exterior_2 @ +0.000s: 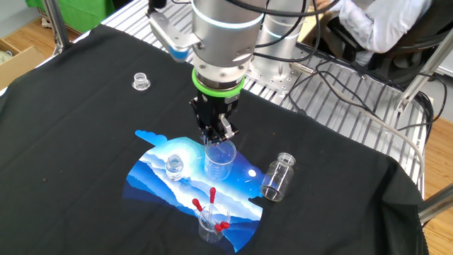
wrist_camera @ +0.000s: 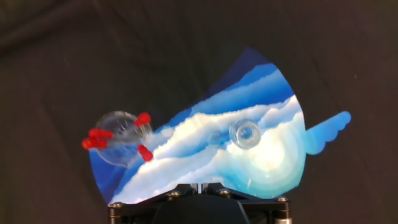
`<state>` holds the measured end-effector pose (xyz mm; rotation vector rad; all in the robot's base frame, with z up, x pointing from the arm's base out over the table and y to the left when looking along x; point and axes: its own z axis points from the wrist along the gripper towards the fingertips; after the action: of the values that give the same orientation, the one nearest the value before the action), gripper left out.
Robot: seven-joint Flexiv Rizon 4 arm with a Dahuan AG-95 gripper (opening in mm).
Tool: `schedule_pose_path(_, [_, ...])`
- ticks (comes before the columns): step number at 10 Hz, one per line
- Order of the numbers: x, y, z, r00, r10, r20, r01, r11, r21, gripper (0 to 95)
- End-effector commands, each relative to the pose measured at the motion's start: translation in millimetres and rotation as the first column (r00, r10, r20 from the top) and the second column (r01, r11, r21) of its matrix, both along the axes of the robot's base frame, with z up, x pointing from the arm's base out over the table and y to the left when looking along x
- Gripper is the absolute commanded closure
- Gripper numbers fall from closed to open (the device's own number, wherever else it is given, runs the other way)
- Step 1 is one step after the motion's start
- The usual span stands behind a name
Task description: Transfer liquid using a dropper
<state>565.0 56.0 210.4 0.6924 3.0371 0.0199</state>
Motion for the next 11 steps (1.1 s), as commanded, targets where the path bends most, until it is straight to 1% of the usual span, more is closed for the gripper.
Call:
schedule_pose_path(1, [7.5, 0.7, 12.2, 1.0, -0.015, 0.009, 0.015, 1.0, -0.007, 95.0])
schedule_pose_path(2, [10.2, 1.2, 15.8, 1.0, -0.02, 0.01, 0.02, 1.0, -0.012, 95.0])
schedule_pose_path(3, [17.0, 2.0, 24.2, 1.0, -0.03, 0.01, 0.03, 0.999, -0.018, 95.0])
schedule_pose_path(5, [33.5, 6.4, 40.7, 0.998, -0.069, 0.01, 0.069, 0.997, -0.019, 95.0])
schedule_pose_path(7, [46.6, 9.9, 52.1, 0.995, -0.095, 0.01, 0.095, 0.995, -0.017, 95.0])
schedule_pose_path(8, [57.2, 11.2, 59.9, 0.994, -0.112, 0.011, 0.112, 0.994, -0.017, 95.0])
schedule_pose_path(10, [70.6, 12.2, 69.8, 0.99, -0.138, 0.015, 0.138, 0.99, -0.011, 95.0])
schedule_pose_path(11, [76.6, 12.1, 73.2, 0.989, -0.148, 0.024, 0.148, 0.989, -0.011, 95.0])
